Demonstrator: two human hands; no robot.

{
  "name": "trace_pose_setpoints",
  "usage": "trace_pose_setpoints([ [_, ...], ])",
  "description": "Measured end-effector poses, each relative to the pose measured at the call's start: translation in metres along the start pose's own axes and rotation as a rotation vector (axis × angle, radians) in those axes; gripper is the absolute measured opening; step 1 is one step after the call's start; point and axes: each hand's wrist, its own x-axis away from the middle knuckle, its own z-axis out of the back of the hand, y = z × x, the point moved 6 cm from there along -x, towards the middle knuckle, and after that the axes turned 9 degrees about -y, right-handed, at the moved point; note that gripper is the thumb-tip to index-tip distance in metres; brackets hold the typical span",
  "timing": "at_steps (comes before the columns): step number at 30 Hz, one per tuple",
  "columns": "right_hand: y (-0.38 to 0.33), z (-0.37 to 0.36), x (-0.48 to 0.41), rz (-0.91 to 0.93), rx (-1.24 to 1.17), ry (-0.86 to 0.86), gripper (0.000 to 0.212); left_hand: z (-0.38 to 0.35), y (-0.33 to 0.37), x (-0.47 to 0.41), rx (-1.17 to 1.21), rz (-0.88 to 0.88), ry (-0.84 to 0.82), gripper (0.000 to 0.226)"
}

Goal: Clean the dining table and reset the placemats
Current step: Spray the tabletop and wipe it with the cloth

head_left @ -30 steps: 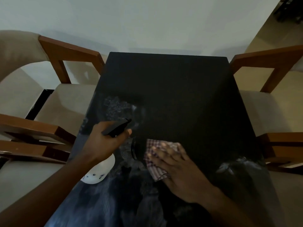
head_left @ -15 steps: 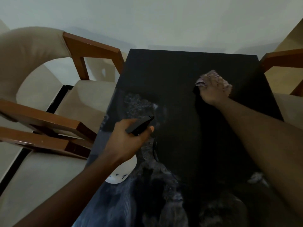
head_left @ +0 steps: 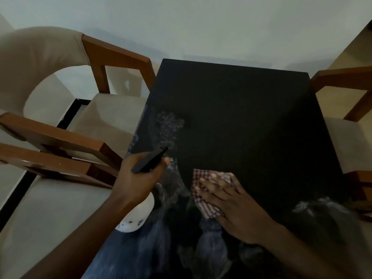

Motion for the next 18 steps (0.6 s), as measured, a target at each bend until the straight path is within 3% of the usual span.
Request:
trace_pose_setpoints([
  [4, 0.052, 0.01, -0.001, -0.235, -0.019, 0.071, 0.069, 0.02, -0.011, 0.029, -0.029, 0.054, 0.034, 0.037],
  [8, 0.084, 0.048, -0.077, -0.534, -0.233, 0.126, 0.062, 0.035, -0.021, 0.044, -0.015, 0.117, 0.038, 0.039],
  [10, 0.073, 0.066, -0.125, -0.571, -0.288, 0.122, 0.062, 0.04, -0.017, 0.047, -0.035, 0.094, 0.034, 0.038],
  [14, -0.013, 0.078, -0.188, -0.314, -0.19, 0.089, 0.062, 0.049, -0.014, 0.05, -0.045, 0.064, 0.013, 0.031],
  [18, -0.114, 0.041, -0.156, 0.06, 0.01, 0.048, 0.067, 0.059, -0.015, 0.052, -0.035, 0.045, 0.016, 0.025],
])
